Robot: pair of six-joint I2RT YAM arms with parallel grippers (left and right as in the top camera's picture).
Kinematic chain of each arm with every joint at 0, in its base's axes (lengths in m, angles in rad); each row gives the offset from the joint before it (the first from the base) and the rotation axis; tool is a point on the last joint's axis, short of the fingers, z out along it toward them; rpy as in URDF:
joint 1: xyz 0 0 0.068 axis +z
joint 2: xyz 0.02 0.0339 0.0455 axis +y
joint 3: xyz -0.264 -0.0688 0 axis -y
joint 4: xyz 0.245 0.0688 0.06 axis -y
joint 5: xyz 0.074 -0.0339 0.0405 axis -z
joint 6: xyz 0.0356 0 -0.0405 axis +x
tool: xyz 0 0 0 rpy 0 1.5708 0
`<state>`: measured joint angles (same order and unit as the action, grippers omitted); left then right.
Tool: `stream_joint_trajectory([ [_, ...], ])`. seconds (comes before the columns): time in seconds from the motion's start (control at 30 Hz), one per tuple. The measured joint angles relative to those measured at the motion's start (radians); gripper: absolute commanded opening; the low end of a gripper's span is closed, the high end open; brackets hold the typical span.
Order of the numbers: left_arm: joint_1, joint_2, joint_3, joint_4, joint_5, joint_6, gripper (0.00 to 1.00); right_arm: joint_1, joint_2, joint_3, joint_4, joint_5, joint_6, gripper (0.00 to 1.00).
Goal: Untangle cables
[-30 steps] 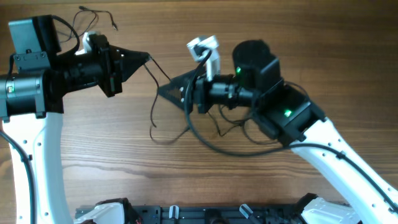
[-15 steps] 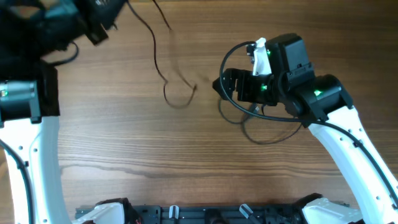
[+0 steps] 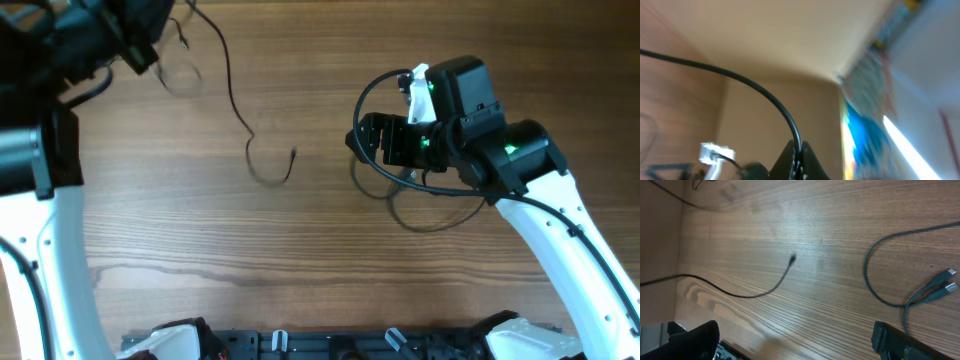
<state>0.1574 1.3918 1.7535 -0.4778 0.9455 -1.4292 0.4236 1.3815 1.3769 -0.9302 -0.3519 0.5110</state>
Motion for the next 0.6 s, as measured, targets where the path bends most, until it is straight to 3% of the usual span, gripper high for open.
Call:
stream_joint_trajectory([
  [0.17,0.001,0.053,-0.001,-0.148,-0.175,0.172,0.04,0.0,0.0,0.0,-0.005,0.003,0.0,0.99],
  [0.47,0.001,0.072,-0.002,0.086,-0.251,0.167,0.04,0.0,0.0,0.0,-0.005,0.006,0.0,1.0],
  [0.6,0.001,0.072,-0.002,0.088,-0.297,0.192,0.04,0.0,0.0,0.0,-0.005,0.006,0.0,0.99],
])
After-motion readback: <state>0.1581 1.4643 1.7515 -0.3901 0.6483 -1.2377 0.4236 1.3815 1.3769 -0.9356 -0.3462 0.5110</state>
